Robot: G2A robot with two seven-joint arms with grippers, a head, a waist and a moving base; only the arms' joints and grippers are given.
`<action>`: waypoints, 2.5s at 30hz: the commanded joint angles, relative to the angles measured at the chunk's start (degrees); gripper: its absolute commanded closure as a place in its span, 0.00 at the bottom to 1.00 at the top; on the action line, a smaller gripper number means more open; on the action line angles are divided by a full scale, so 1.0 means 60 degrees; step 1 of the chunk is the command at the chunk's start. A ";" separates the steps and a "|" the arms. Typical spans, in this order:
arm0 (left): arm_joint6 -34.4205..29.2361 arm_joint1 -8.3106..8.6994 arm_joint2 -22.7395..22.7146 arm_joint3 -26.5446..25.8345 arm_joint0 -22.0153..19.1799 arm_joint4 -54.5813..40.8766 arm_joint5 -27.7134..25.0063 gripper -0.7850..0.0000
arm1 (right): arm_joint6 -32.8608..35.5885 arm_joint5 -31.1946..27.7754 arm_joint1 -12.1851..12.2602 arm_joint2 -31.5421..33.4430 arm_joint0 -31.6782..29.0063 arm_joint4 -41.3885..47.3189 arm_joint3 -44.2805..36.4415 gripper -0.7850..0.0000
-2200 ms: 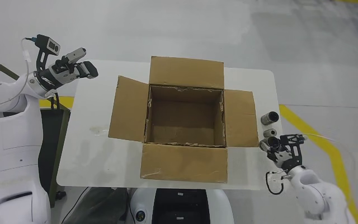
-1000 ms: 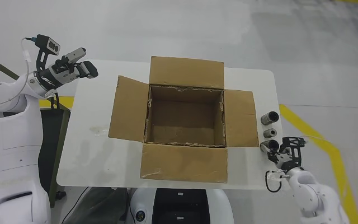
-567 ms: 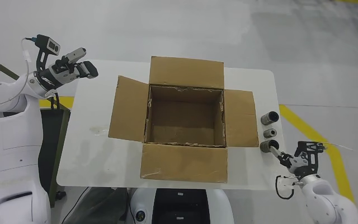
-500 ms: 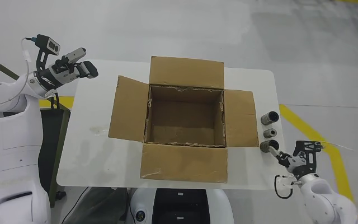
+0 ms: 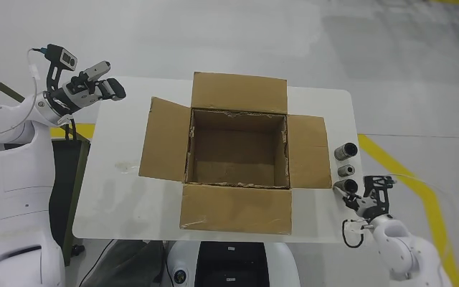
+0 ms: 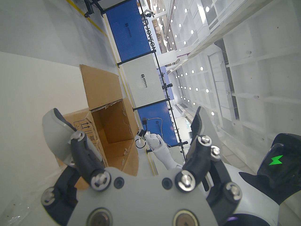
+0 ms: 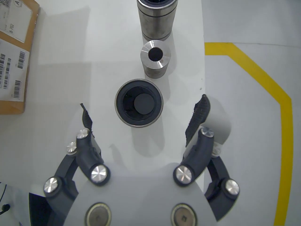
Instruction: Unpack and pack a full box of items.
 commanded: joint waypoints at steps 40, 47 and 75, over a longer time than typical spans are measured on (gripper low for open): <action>0.0000 0.0000 0.0000 0.0000 0.0000 0.0000 0.0000 0.00 | 0.0000 -0.0293 0.0065 0.1445 -0.1971 0.1119 -0.2769 1.00; 0.0000 0.0000 0.0000 0.0000 0.0000 0.0000 0.0000 0.00 | -0.0530 -0.0247 0.0040 0.1716 -0.1906 0.1411 -0.3470 1.00; 0.0000 0.0000 0.0000 0.0000 0.0000 0.0000 0.0000 0.00 | 0.0959 -0.1135 0.0080 -0.2411 0.1173 0.0781 -0.4240 1.00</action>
